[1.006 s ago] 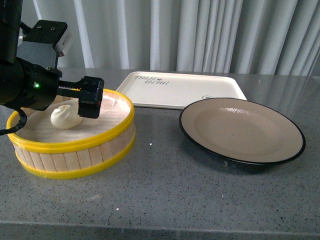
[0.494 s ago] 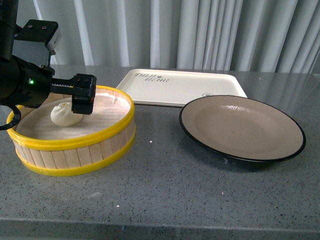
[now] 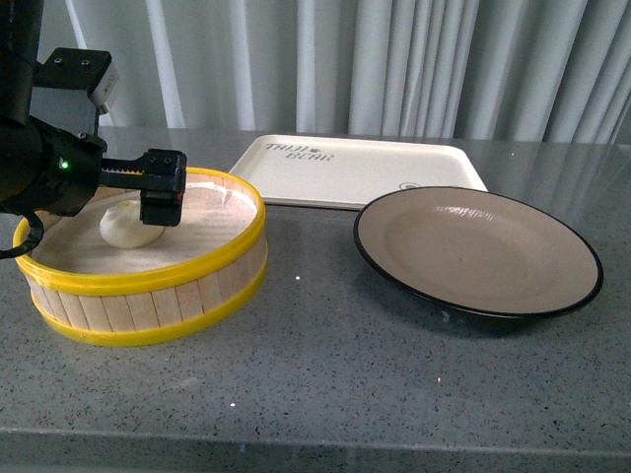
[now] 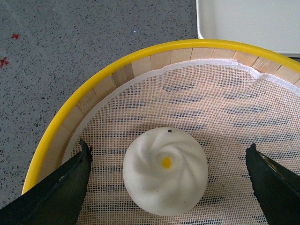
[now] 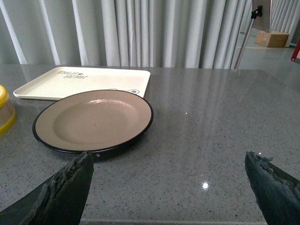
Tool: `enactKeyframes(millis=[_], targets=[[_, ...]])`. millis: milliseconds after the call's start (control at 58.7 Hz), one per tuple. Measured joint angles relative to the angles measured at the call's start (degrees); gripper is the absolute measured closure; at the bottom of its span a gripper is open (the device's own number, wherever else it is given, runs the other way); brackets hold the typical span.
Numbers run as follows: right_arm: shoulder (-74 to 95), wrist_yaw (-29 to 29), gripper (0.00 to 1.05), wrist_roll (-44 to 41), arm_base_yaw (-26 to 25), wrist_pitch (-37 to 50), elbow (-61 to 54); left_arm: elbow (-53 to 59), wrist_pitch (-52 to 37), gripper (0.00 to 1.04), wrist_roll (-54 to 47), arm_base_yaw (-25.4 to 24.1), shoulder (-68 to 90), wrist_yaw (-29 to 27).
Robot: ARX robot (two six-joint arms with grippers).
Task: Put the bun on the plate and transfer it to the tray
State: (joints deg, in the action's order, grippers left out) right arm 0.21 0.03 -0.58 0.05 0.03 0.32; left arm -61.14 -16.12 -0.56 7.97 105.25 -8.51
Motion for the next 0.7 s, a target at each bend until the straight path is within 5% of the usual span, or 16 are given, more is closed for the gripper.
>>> enactKeyframes(millis=[699], targets=[[0.0, 0.0, 0.08, 0.0, 0.0, 0.0, 0.0, 0.1, 0.7, 0.07, 0.0, 0.7, 0.7, -2.0]])
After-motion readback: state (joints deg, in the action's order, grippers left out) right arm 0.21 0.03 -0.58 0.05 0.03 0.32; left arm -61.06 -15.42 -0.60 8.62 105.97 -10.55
